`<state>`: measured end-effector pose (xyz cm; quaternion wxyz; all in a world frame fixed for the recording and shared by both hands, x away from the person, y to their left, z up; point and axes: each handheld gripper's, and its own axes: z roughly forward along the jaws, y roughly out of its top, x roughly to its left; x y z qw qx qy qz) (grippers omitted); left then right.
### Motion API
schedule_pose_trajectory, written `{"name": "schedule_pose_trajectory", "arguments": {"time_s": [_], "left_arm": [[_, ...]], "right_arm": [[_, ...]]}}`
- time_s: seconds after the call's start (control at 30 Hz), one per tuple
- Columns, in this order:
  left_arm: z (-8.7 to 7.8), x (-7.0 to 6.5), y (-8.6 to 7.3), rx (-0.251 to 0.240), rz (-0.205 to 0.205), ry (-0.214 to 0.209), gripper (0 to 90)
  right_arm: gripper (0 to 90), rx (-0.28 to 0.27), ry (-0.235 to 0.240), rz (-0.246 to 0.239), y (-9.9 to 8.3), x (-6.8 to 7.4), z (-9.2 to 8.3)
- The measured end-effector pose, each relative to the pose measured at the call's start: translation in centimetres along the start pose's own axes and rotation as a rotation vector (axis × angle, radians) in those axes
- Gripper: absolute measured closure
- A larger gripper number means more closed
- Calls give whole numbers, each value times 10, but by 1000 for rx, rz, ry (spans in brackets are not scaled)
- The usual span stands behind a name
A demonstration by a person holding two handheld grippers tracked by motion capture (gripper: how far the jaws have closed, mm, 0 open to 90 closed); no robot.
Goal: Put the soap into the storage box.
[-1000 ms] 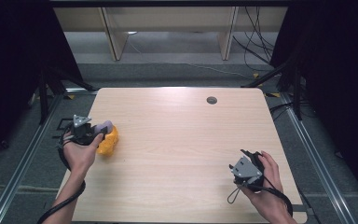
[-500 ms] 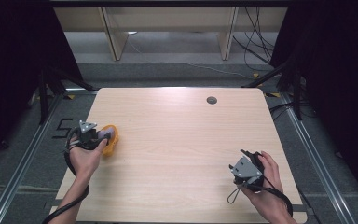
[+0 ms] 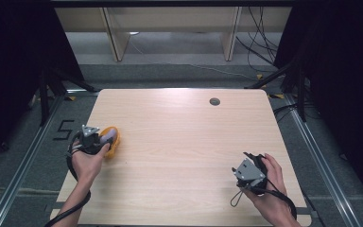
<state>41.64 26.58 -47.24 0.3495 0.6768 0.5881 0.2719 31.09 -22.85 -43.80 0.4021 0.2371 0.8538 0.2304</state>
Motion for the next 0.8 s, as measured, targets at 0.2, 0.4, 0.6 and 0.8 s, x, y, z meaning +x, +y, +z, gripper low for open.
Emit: {"name": "schedule_pose_trajectory", "arguments": {"time_s": [0.2, 0.4, 0.6, 0.8], "left_arm": [[1, 2, -5, 5, 0, 0, 561], [-16, 4, -5, -54, -13, -2, 457], [-50, 6, -28, -177, -39, 14, 385], [-72, 1, -71, -161, -49, -44, 385]], "right_arm": [[365, 5, 7, -3, 0, 0, 0], [360, 5, 11, -12, -1, -1, 0], [353, 12, 14, 10, -2, 0, 0], [350, 6, 22, 21, -3, 0, 1]]}}
